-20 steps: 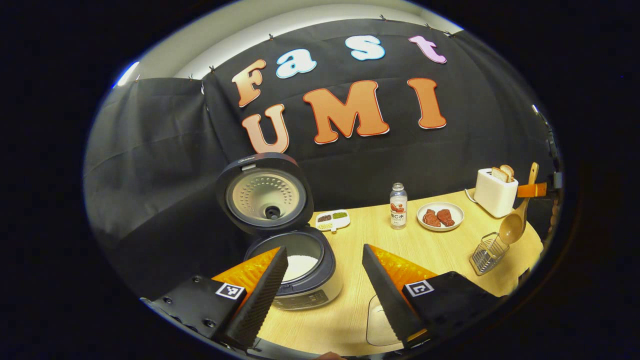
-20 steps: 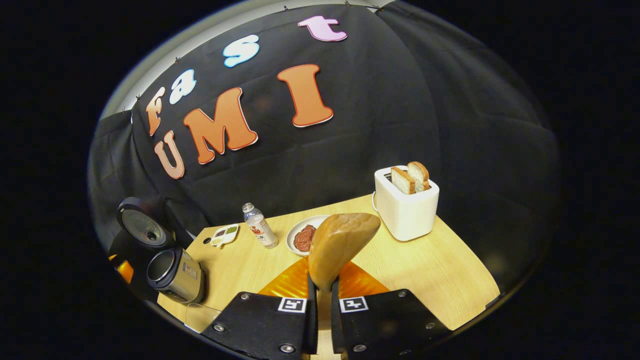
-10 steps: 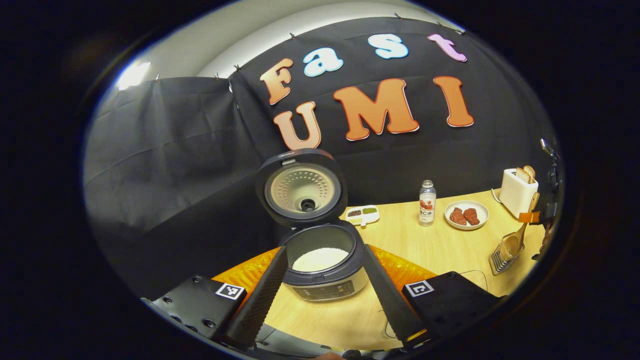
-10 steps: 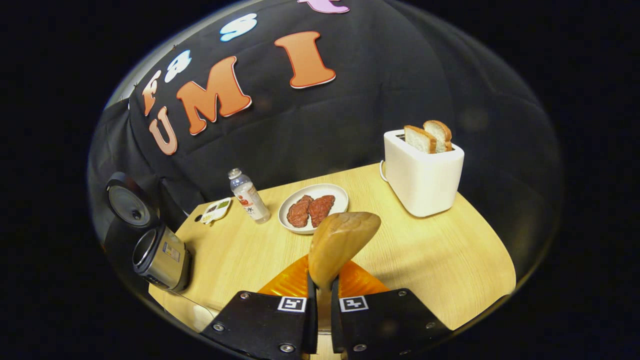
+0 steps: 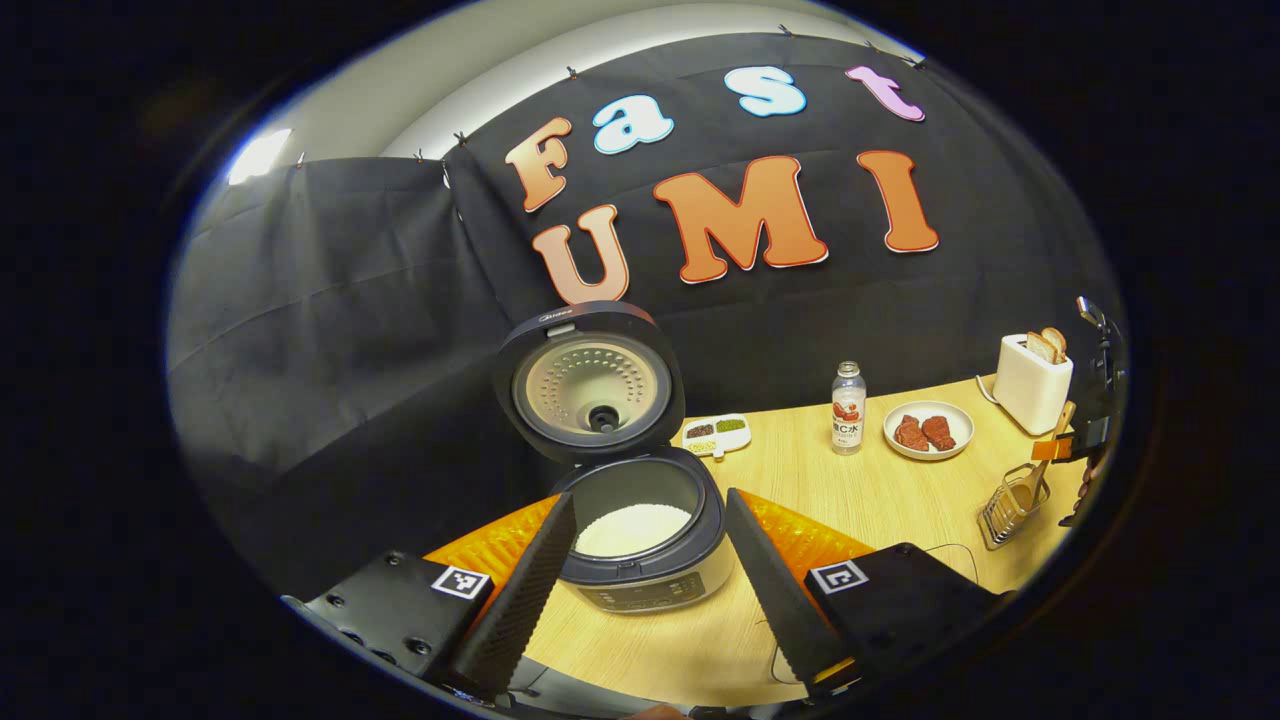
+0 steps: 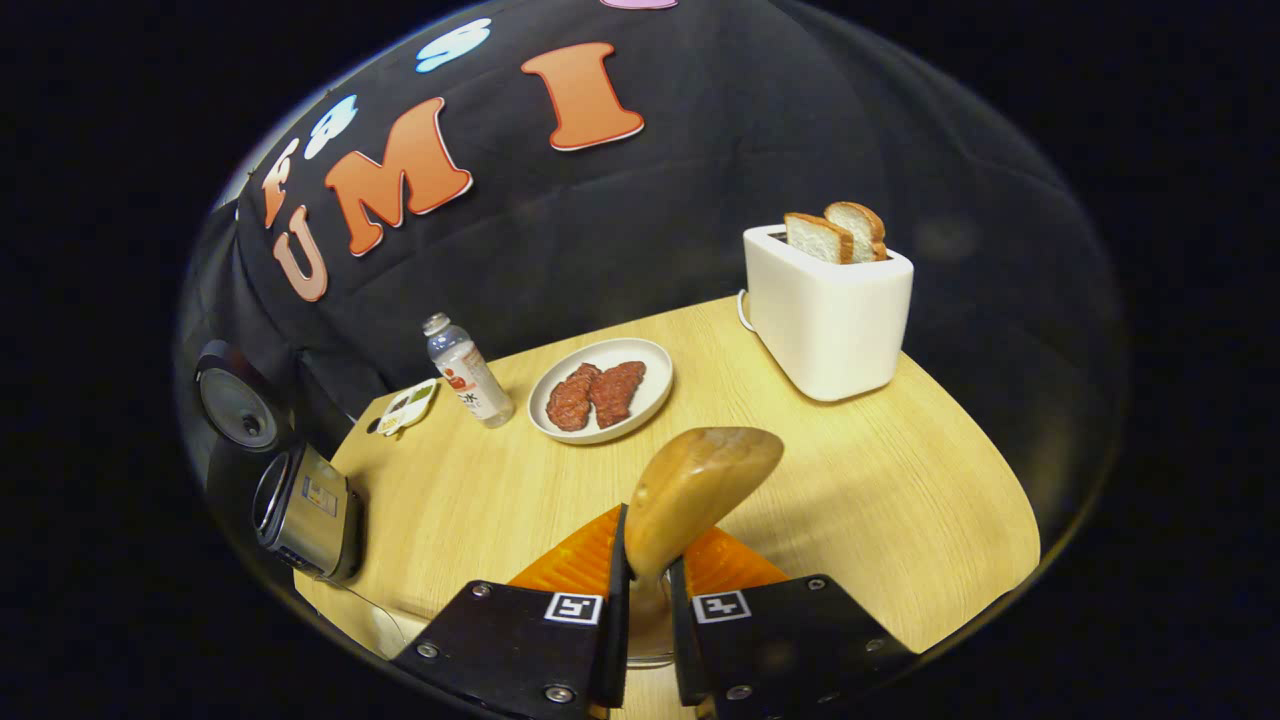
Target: Close the left gripper, press the button to open the rice cooker; take a wooden spoon from the chopstick holder with the right hand, scoop a spoonful of rice and pour it into the rice cooker, then put the wooden spoon back into the chopstick holder.
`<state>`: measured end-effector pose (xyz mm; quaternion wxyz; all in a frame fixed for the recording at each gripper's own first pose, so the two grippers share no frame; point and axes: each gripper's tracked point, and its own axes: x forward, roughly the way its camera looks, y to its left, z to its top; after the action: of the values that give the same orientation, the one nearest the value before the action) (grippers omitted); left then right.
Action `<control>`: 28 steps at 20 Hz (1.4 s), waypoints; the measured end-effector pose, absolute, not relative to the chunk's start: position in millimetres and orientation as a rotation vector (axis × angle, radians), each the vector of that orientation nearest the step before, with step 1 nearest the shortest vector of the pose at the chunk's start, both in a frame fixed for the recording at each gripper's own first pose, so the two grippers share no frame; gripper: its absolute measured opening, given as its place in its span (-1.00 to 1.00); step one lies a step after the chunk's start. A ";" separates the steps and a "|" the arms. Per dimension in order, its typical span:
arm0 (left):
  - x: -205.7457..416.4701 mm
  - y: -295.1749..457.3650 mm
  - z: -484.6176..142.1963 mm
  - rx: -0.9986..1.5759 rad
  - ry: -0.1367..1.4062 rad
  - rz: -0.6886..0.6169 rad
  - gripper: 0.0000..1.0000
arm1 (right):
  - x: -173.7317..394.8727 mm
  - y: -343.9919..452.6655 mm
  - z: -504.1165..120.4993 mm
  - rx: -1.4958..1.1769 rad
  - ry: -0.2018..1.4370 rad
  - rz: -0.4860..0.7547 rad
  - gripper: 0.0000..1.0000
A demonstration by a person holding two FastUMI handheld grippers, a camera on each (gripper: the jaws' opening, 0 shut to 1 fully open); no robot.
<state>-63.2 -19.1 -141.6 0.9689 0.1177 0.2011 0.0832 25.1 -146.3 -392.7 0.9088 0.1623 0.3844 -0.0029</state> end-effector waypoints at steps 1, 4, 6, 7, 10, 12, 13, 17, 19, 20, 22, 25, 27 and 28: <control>-60.2 -17.0 -141.3 0.239 0.404 0.163 1.00 | 19.3 -147.6 -395.1 0.347 0.816 -0.009 -0.58; -48.9 -9.5 -142.6 0.200 0.409 0.160 1.00 | 17.3 -153.8 -390.1 0.351 0.827 -0.045 -0.50; -38.8 -11.1 -142.6 0.148 0.413 0.145 1.00 | 17.1 -159.3 -383.0 0.329 0.819 -0.074 -0.15; -31.5 -9.8 -137.0 0.135 0.403 0.140 0.87 | 19.1 -161.5 -375.8 0.319 0.806 -0.086 -0.06; 0.8 8.3 -107.0 0.099 0.341 0.141 1.00 | 22.1 -167.5 -345.4 0.284 0.757 -0.109 0.40; 27.3 27.1 -80.5 0.053 0.289 0.159 0.87 | 28.4 -167.5 -318.2 0.274 0.709 -0.111 0.55; 39.3 35.4 -67.4 0.036 0.268 0.163 1.00 | 32.1 -166.1 -302.4 0.269 0.680 -0.108 0.58; 88.4 69.1 -32.6 -0.024 0.211 0.170 0.93 | 38.2 -161.1 -247.0 0.221 0.583 -0.100 0.67; 110.5 83.6 -27.3 -0.092 0.220 0.168 0.98 | 39.3 -153.9 -221.6 0.212 0.544 -0.091 0.68; 124.4 98.8 -26.7 -0.113 0.229 0.191 0.87 | 38.7 -150.2 -209.9 0.211 0.523 -0.083 0.68; 150.9 107.1 -25.9 -0.146 0.255 0.168 0.89 | 38.9 -142.4 -188.9 0.207 0.484 -0.071 0.69; 191.4 114.9 -16.7 -0.151 0.238 0.179 0.96 | 36.7 -128.8 -163.4 0.226 0.445 -0.051 0.69; 205.9 116.7 -37.4 -0.123 0.307 0.206 0.96 | 36.0 -120.1 -154.8 0.210 0.435 -0.036 0.70; 206.7 115.6 -54.9 -0.115 0.372 0.220 0.97 | 36.5 -116.7 -150.6 0.196 0.430 -0.030 0.70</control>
<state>206.7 115.6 -54.9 0.9751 -0.0570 0.1843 0.1091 36.5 -116.7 -150.6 0.9721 0.0973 0.2130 -0.0148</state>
